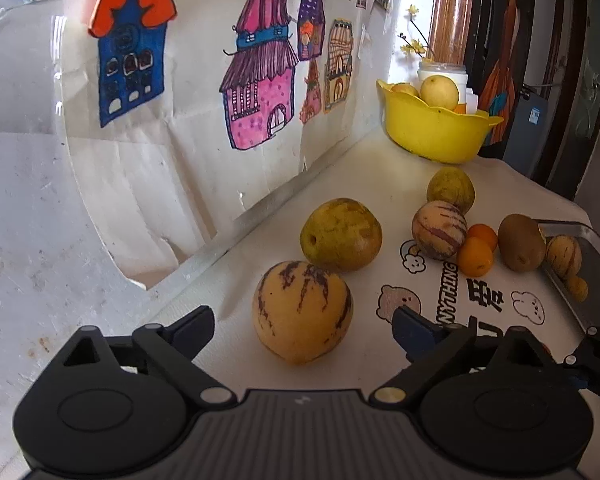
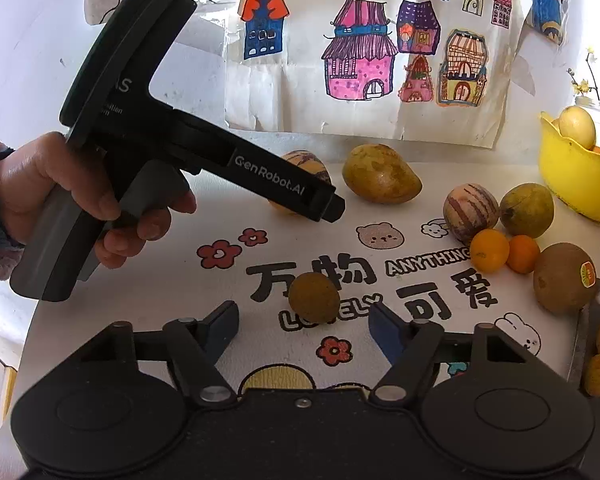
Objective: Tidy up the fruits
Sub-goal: 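Close left tool on the striped pepino while right tool grasps the brown fruit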
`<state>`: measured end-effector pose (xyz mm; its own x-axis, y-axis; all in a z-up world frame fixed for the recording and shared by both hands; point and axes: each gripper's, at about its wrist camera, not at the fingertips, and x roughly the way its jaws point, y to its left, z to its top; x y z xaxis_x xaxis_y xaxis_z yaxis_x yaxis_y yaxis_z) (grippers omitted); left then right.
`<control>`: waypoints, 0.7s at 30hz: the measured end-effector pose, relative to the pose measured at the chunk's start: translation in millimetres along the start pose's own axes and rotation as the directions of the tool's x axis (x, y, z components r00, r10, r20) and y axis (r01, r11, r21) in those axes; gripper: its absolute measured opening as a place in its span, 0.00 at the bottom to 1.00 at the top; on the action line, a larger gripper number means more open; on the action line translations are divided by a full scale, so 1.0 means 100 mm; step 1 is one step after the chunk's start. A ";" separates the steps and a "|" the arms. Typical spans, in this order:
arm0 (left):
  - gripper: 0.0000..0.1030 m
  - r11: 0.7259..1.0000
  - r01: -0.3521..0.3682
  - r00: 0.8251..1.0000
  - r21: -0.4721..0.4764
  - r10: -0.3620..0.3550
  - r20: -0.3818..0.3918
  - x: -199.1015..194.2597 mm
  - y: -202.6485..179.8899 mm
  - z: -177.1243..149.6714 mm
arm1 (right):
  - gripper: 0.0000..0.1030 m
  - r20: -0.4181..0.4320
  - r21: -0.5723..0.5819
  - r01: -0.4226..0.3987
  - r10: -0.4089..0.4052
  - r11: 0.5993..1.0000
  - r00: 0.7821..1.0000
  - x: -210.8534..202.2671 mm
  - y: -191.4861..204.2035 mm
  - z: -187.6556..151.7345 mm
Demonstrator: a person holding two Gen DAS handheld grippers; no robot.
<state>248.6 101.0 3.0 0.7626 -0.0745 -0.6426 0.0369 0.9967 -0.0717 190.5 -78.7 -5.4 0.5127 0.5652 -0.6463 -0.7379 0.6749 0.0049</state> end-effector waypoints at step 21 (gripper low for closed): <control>0.70 1.000 -0.016 1.000 0.003 0.016 -0.017 0.08 -0.04 0.00 | 0.44 0.013 0.051 -0.004 0.004 0.999 1.000 0.05 -0.04 0.04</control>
<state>254.4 96.7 -1.5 0.7522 -0.0594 -0.6563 0.0270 0.9979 -0.0595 197.8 -76.1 -5.3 0.5158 0.5738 -0.6362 -0.7165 0.6960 0.0468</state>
